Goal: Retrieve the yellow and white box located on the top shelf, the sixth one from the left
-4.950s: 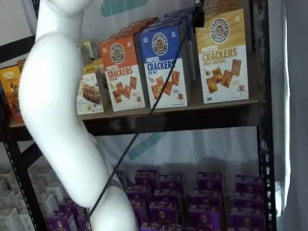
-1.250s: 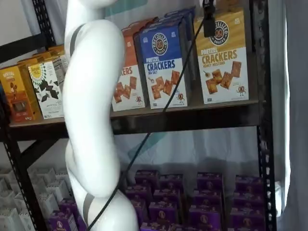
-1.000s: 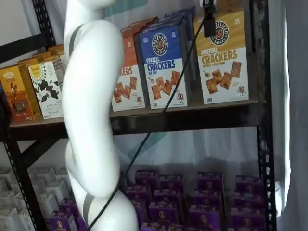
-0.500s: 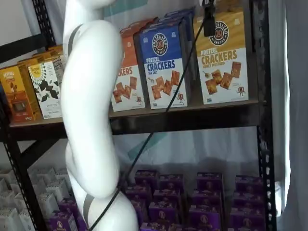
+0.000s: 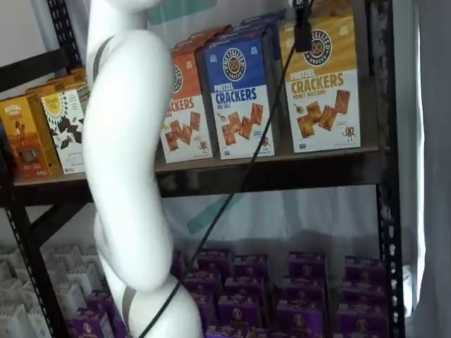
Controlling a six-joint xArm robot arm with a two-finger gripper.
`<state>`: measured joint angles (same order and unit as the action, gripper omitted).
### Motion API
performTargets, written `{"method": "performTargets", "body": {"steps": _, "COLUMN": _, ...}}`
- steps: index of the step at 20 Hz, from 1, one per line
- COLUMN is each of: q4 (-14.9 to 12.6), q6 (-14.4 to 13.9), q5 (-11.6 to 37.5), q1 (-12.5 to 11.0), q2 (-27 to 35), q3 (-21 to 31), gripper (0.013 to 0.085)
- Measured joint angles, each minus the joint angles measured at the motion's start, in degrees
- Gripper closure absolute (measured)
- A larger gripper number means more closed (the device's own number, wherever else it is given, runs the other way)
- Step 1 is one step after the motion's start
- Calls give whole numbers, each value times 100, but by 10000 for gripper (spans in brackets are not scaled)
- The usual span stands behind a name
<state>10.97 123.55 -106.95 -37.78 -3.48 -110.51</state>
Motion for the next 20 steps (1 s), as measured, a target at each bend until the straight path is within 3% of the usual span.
{"method": "performTargets", "body": {"steps": 6, "q4": 116, "q6": 52, "q5": -339, "q1": -153, "q2": -213, "q3": 59, "gripper": 370}}
{"method": "performTargets", "body": {"steps": 11, "q4": 317, "q6": 210, "q5": -252, "q1": -398, "q2": -715, "q3": 559, "gripper": 370}}
{"method": "performTargets", "body": {"steps": 20, "q4": 133, "q6": 541, "q5": -246, "q1": -638, "q2": -1549, "q3": 1309, "gripper": 370}}
